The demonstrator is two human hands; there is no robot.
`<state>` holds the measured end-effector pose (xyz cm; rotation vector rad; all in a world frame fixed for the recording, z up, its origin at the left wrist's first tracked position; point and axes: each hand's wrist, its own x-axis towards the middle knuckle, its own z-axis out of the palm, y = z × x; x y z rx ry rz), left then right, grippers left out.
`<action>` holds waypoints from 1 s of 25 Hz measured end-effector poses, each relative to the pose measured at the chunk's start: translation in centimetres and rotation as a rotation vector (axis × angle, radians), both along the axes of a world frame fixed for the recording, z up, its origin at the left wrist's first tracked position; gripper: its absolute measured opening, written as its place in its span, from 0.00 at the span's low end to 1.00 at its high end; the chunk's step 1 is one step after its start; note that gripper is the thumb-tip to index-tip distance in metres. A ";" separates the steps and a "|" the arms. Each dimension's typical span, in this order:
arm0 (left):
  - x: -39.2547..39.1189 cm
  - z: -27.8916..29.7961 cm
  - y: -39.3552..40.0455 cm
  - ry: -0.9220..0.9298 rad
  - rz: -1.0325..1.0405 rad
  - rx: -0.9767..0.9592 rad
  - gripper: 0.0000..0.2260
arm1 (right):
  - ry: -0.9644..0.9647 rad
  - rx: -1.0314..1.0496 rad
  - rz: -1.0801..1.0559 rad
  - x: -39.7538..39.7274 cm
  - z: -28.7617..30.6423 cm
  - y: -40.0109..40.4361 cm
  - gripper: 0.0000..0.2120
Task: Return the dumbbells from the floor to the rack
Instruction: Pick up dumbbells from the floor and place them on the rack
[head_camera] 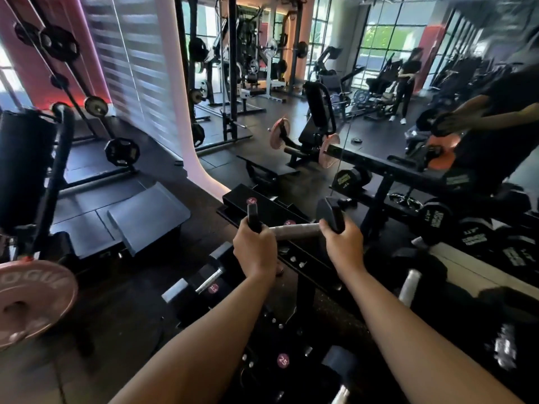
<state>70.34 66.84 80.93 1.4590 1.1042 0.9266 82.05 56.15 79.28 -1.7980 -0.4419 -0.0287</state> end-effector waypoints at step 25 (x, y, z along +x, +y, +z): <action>26.9 -13.9 26.2 -0.042 0.399 -0.279 0.19 | -0.091 -0.348 0.462 30.8 -9.1 32.4 0.13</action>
